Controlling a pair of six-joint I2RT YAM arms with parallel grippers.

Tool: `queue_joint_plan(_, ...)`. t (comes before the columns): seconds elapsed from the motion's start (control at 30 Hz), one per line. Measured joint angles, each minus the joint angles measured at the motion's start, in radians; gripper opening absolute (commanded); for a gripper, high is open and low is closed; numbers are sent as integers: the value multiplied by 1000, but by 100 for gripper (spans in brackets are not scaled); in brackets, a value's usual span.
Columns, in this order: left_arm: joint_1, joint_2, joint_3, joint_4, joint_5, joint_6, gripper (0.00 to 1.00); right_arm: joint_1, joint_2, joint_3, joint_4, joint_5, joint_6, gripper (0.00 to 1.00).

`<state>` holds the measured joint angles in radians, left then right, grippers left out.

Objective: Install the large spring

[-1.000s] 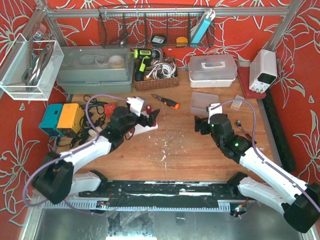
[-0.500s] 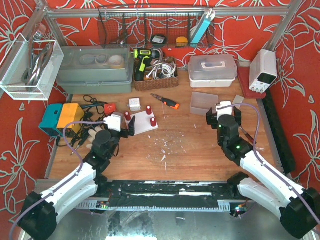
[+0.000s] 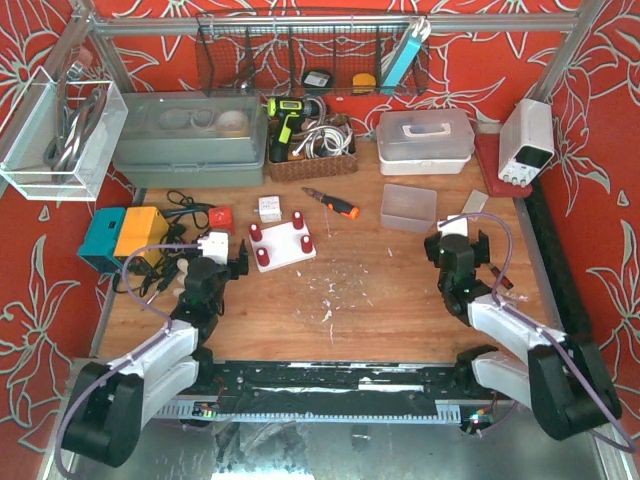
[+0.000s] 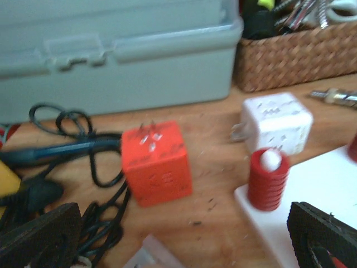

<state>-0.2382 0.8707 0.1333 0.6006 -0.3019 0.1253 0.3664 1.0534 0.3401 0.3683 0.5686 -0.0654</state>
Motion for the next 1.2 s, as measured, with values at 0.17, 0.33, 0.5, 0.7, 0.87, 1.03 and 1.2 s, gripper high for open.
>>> queue_joint_plan(0.17,113,85,-61,79,99,-22,99,-79,135,-17,157,-65,8,99)
queue_joint_plan(0.33,144,224,-58,228,232,-12,99,-126,270,-13,275,-126,4,99)
queue_joint_plan(0.5,165,284,-47,306,275,-10,99,-187,330,-35,391,-189,21,99)
queue_joint_plan(0.7,180,299,-36,354,335,-50,99,-208,365,-62,485,-218,35,99)
queue_joint_plan(0.87,180,319,-12,361,386,-72,99,-209,365,-62,502,-229,41,99)
queue_joint_plan(1.03,181,352,-18,429,396,-78,99,-209,365,-62,503,-230,46,99)
queue_joint_plan(1.2,199,527,-35,566,389,-89,99,-209,365,-62,504,-230,48,99)
